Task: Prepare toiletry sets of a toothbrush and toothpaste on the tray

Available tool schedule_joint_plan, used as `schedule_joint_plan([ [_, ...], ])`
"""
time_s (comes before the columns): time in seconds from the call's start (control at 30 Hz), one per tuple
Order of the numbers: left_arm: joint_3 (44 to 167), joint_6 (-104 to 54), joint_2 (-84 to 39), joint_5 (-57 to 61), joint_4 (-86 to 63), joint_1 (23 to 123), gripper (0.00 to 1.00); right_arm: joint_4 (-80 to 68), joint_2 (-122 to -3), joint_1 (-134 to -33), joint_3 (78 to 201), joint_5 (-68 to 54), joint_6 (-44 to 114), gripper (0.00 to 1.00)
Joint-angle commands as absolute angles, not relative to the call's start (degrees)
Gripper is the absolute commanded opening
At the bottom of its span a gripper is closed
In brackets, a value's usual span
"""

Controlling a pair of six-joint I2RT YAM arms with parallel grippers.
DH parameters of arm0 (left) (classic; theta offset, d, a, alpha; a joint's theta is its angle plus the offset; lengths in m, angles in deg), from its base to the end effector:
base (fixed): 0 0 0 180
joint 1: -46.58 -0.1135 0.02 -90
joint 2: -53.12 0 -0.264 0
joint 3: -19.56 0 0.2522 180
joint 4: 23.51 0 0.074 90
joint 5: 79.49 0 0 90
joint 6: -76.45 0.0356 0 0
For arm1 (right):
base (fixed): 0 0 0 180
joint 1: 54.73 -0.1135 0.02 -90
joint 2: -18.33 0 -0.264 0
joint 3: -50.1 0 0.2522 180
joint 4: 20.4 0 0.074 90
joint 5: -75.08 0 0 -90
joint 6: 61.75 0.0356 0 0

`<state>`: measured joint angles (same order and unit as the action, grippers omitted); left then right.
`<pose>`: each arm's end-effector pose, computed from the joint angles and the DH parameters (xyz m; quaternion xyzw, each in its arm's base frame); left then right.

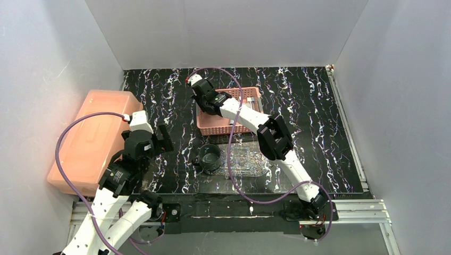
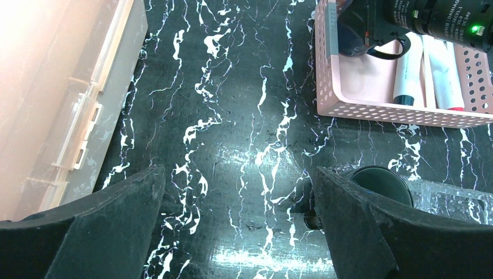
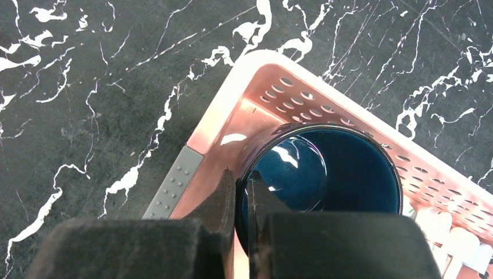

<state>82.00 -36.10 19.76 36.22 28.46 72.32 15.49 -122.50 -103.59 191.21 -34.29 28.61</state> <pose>0.1127 -0.0372 0.3400 -0.1003 0.8156 -0.0512 0.5676 0.3802 0.4172 0.2188 -0.2900 0.8310 0.0516 0.4719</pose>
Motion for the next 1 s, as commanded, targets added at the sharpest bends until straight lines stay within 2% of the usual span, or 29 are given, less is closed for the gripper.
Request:
schedule_joint_plan([
  [0.0, 81.7, -36.1, 19.2, 37.0, 28.4, 72.6, 0.98, 11.2, -115.3, -103.4, 189.6, -35.5, 26.4, 0.01],
  [0.5, 81.7, -35.8, 17.6, 36.8, 28.1, 72.6, 0.98, 8.5, -100.2, -103.5, 178.9, -34.5, 24.9, 0.01],
  [0.97, 81.8, -35.5, 16.1, 36.6, 28.0, 72.4, 0.98, 11.4, -81.0, -103.5, 161.0, -31.2, 23.1, 0.01],
])
